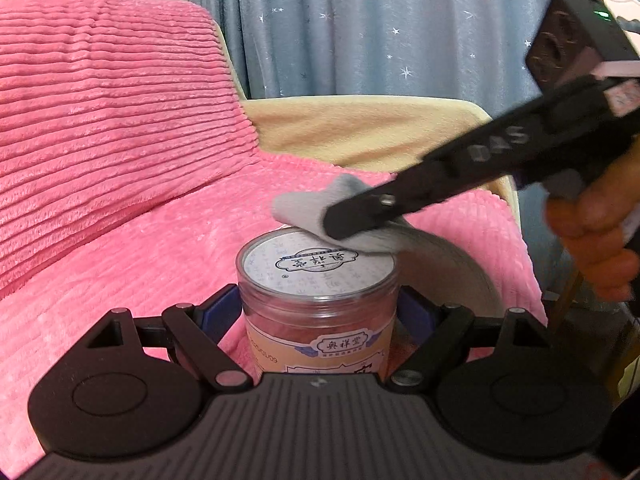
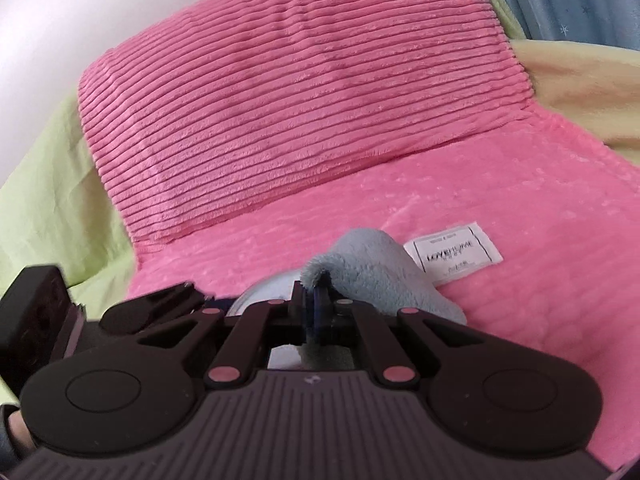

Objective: Clean container
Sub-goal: 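Rub the cloth over the white lid with the right tool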

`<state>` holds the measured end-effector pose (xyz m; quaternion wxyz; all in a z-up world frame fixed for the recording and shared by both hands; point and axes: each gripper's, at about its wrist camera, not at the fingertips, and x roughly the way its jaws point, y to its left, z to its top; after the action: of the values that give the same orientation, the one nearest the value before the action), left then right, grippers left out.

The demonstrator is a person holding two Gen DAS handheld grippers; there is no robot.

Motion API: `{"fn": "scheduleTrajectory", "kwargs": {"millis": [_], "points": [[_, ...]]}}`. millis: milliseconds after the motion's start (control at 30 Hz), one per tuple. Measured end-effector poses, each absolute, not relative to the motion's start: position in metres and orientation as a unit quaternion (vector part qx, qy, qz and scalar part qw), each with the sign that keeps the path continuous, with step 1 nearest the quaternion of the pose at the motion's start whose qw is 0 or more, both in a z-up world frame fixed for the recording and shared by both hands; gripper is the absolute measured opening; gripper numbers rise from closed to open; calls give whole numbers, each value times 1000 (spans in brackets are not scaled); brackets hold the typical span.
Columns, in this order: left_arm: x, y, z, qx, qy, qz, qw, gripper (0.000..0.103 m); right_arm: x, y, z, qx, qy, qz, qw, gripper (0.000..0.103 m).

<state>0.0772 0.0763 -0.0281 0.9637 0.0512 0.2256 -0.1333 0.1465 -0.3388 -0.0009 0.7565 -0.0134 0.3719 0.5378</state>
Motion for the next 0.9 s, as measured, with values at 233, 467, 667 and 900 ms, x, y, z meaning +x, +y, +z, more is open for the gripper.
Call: {"fn": "scheduleTrajectory", "kwargs": {"millis": [233, 467, 667, 900], "points": [[77, 80, -28, 42, 227, -133, 964, 84, 146, -337, -3, -5, 374, 545, 751, 1], [77, 81, -28, 38, 229, -130, 964, 84, 147, -319, -9, -1, 370, 545, 752, 1], [77, 81, -27, 36, 228, -129, 964, 84, 159, -302, -14, -4, 355, 524, 774, 1], [78, 80, -27, 39, 228, -130, 964, 84, 167, -312, -11, -21, 344, 495, 798, 1]]}}
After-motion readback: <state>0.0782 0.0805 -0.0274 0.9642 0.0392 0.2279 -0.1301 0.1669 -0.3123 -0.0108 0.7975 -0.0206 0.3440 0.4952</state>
